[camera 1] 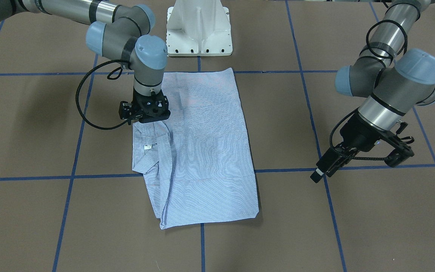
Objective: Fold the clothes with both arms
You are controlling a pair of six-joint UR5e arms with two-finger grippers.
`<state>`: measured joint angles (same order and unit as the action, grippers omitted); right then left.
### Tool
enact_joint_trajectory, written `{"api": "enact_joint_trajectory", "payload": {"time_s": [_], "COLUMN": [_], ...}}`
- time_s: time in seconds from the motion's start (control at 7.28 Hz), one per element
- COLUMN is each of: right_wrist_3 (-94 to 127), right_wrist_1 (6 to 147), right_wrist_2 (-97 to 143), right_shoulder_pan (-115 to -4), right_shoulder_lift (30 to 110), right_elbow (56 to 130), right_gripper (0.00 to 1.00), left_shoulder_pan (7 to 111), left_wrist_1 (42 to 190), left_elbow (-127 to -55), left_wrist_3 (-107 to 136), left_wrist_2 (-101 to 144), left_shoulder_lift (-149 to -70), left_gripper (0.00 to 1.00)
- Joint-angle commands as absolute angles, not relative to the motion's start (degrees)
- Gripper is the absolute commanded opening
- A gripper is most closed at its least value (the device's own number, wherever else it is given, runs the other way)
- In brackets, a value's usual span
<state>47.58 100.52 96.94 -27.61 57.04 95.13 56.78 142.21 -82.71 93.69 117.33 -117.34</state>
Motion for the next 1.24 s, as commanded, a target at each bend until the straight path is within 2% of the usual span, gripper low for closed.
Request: {"api": "enact_joint_trajectory", "payload": {"time_s": [0.0, 0.82, 1.1], "right_wrist_3": [42.3, 42.7, 54.6], "right_wrist_1": [100.6, 101.1, 100.3], "right_wrist_2": [101.2, 101.0, 101.2], "right_shoulder_pan": [-32.6, -34.7, -34.5], "right_shoulder_lift": [59.5, 65.6, 64.7], "right_elbow": [94.9, 103.6, 104.8], "right_gripper": [1.0, 1.0, 1.0], "left_shoulder_pan": [56.8, 56.9, 56.9], "left_wrist_1": [142.2, 142.2, 142.3], "left_elbow": [-82.7, -83.9, -86.5], "left_wrist_3": [93.7, 93.7, 93.6], "left_wrist_2": [117.3, 117.2, 117.3], "left_shoulder_lift": [-117.3, -117.0, -115.9], "left_gripper": [0.77, 0.77, 0.77]}}
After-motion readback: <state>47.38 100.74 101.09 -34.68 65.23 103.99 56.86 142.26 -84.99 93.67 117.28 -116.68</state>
